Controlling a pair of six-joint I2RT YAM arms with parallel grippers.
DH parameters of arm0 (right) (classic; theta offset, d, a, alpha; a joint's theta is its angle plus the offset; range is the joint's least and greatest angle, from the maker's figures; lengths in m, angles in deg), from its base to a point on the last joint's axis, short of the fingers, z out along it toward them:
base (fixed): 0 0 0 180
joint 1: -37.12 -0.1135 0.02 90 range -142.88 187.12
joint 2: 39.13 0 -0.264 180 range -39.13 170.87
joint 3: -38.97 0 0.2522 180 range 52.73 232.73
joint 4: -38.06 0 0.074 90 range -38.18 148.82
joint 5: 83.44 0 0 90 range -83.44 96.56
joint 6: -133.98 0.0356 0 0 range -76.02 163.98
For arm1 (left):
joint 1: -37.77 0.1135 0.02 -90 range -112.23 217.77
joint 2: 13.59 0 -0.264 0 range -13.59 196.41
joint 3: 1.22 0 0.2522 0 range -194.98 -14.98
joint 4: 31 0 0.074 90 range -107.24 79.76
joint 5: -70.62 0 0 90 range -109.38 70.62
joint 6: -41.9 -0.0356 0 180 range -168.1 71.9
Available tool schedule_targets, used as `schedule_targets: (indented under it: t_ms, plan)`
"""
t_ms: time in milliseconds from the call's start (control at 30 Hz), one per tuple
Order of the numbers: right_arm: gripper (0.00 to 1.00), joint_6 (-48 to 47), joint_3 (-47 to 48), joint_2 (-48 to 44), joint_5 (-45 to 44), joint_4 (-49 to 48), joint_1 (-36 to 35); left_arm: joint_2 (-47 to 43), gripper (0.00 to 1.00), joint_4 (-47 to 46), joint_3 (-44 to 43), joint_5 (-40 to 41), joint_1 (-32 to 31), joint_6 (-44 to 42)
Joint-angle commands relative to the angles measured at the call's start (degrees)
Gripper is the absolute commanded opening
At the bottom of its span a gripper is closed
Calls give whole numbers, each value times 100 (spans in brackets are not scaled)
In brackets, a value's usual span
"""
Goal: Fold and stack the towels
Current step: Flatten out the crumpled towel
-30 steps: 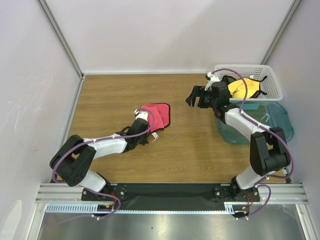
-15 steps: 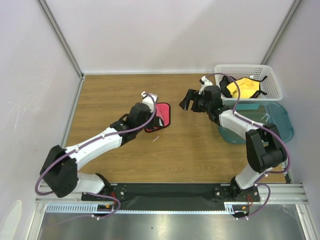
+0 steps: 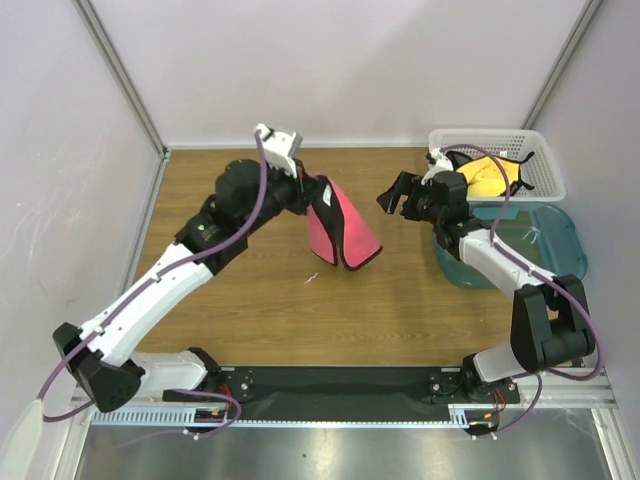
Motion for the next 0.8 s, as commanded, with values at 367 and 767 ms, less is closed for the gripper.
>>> schedule_targets:
  t_ms: [367,767]
  plan:
    - [86,-370,-179,-209,268,-482,-278,84,0,511,-263,-39,529,1722]
    - [85,-729,-56,239,286,-130,-567,715,0,-1044,1602,1215,1278,2042]
